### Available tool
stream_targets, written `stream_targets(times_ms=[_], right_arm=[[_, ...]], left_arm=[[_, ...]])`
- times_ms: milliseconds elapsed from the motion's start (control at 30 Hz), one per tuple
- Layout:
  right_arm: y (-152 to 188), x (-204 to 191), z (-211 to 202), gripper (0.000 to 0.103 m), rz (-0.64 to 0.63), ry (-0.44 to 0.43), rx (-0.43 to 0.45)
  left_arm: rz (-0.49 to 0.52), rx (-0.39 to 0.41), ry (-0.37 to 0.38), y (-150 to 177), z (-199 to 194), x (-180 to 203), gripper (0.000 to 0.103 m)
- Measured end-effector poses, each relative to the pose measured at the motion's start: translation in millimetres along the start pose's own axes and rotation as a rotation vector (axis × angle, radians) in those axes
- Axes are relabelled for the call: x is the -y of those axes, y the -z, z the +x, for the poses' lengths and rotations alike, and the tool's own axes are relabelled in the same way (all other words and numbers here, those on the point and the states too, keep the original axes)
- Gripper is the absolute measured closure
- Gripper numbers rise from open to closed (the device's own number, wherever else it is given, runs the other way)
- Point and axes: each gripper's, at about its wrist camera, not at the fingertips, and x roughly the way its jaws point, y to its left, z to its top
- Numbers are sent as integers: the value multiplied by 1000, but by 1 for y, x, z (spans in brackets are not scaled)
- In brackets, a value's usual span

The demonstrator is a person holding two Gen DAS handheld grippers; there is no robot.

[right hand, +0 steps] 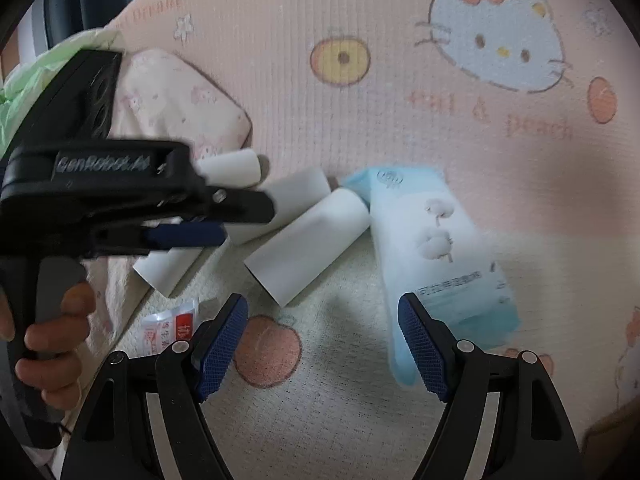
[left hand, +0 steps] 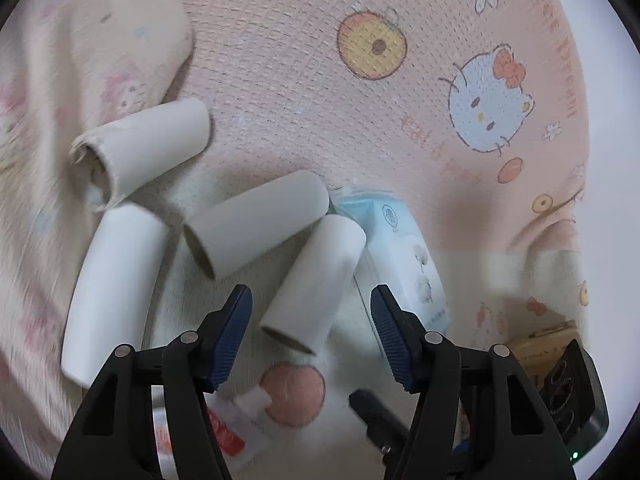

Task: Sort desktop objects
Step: 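Close the left gripper on a white tube beside the wipes pack, then stand the tube upright with the left gripper while the right gripper approaches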

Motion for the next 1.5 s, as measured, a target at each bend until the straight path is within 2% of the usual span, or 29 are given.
stream_targets(times_ms=[33,100,167,233,333,400,500,1067,1133,1233,1400,1500], right_arm=[[0,0,2,27,-14,3,-4],[2,0,4,27,-46,16,-4],[4,2,5,27,-52,11,0],[5,4,5,27,-51,-8,-1],[4,5,4,27,-53,-20,-1],[4,4,3,27,-58,-27,-6],[6,2,4,27,-60,-34,-4],[27,-4,3,27,-109,-47,-12],[29,-4,3,29,-110,-54,-23],[35,-4,4,41,-123,-50,-35],[44,-4,0,43,-145,-13,-38],[46,1,-3,45,-132,-16,-33]], left_arm=[[11,-8,-7,-2,4,1,38],[25,-33,-21,-3,12,3,47],[25,-37,-26,-1,16,3,52],[25,-55,-15,1,20,3,52],[18,-76,-38,5,26,2,52],[13,-99,-34,7,29,1,59],[-23,-117,-2,11,31,0,63],[-98,-168,92,47,28,12,75],[-73,-168,94,52,28,16,75],[-52,-165,92,60,27,21,75],[-66,-153,122,69,24,22,75],[-102,-155,171,71,22,23,75]])
